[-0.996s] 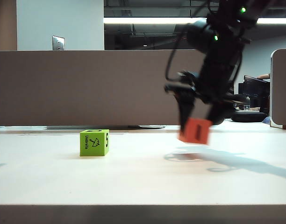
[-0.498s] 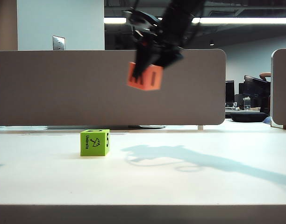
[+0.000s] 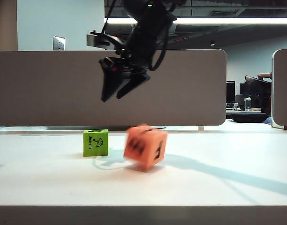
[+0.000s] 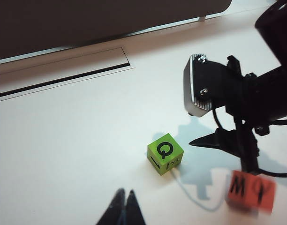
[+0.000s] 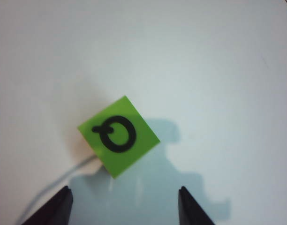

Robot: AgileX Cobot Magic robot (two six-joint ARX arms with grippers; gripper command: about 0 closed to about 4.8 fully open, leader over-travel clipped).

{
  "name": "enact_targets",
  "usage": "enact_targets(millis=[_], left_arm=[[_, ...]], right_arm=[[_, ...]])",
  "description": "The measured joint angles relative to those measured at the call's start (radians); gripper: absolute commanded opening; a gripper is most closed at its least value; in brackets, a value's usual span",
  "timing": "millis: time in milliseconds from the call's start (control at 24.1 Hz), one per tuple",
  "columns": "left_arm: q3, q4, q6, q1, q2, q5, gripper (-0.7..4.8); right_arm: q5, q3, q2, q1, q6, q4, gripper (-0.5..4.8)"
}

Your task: Stack the letter block on the right onto the letter block on the left.

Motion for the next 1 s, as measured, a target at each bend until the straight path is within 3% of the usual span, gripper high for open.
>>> enact_targets(millis=[83,207,332,456,581,830,996], left_arm=[[0.000,0.000,0.000,0.000,0.000,0.000,-0.06],[0.000,-0.003,0.000,0.000,0.000,0.000,-0.05],[0.000,-0.024,0.000,0.000,0.000,0.000,-0.06],[0.000,-0.032,0.000,0.000,0.000,0.000,-0.06],[0.000,-0.032,0.000,0.000,0.000,0.000,-0.06],[0.000,-0.065,0.000,0.000,-0.004,-0.034,-0.06],[0.000,-0.116,0.000,0.000,-0.010,-0.040,-0.06]], right_arm=[[0.090,0.008,0.002,0.006,0.000,0.003,4.11],[0.311,0.011,0.002,-0.009,0.037,-0.047,4.16],[0.415,0.012,0.002,-0.027,0.151,-0.152,4.70],[0.368,0.011,-0.004,-0.042,0.290,-0.266,4.79],[0.246,0.012,-0.023,-0.031,0.398,-0.347,4.79],[0.259,0.013,-0.027,-0.034,0.427,-0.386,4.79],[0.200,0.012,-0.049,-0.043,0.556,-0.466,4.79]])
